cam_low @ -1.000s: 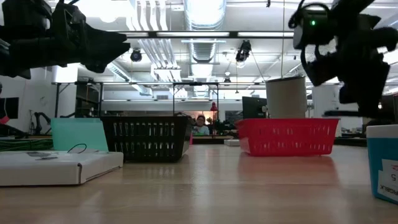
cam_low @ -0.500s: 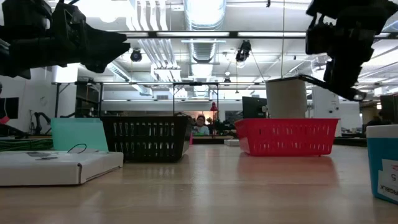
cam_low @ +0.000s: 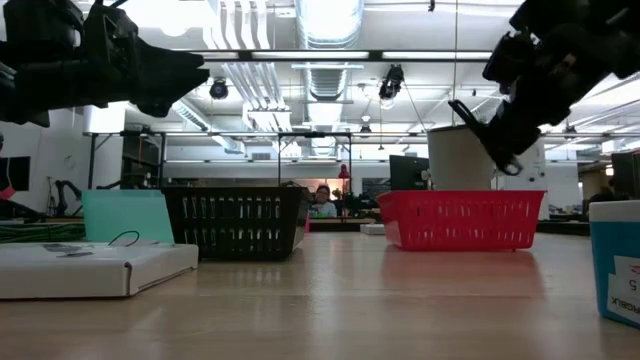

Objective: Pick and place items into bin
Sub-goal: Put the black charger cable into the blue bin

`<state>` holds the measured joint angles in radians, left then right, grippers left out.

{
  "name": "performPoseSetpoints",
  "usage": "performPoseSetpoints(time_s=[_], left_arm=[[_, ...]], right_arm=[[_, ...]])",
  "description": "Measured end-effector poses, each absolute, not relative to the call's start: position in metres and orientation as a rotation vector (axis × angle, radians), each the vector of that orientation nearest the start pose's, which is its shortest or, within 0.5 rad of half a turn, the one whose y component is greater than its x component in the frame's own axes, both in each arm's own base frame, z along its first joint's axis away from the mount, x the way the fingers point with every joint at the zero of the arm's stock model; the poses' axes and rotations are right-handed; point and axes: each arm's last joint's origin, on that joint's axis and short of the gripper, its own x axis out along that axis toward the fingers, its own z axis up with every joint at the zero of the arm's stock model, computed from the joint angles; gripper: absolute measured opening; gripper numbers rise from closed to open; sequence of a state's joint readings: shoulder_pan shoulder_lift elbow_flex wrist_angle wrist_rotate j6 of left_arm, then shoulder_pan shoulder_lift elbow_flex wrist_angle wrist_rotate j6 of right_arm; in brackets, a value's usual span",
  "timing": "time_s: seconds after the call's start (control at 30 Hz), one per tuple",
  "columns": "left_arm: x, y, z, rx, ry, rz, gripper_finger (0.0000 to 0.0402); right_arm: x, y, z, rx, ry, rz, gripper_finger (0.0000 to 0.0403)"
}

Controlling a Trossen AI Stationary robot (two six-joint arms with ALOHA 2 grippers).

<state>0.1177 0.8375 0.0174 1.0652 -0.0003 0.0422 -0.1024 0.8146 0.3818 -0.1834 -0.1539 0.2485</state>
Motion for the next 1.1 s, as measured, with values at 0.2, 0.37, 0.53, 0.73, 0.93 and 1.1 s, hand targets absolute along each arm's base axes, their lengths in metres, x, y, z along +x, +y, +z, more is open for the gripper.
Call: performPoseSetpoints(time_s=[0.2,0.37,0.53,0.73,0.93,1.1], left_arm=[[0.147,0.017,0.185,0.056,-0.242,0.123,0.0190],[0.147,0.017,0.185,0.056,-0.243,0.123,0.0190],[0.147,0.017,0.186,0.056,-0.250,0.125,0.0190],[0.146,0.017,0.188,0.056,-0.273,0.130,0.0190],[0.147,0.018,0.185,0.080,-0.242,0.133,0.0190],[0.147,0.018,0.185,0.102,-0.238,0.136,0.0190]], right_arm=[[0.167,-0.013,0.181,0.164,0.364,0.028,0.0028],[0.163,-0.012,0.173,0.104,0.186,0.043,0.0028],[0.159,-0.014,0.169,0.041,0.097,-0.033,0.0028],[0.156,-0.015,0.168,-0.019,0.063,-0.061,0.0028],[0.155,-0.016,0.165,-0.056,0.068,-0.080,0.0028],[0.156,-0.016,0.170,-0.057,0.052,-0.080,0.0028]])
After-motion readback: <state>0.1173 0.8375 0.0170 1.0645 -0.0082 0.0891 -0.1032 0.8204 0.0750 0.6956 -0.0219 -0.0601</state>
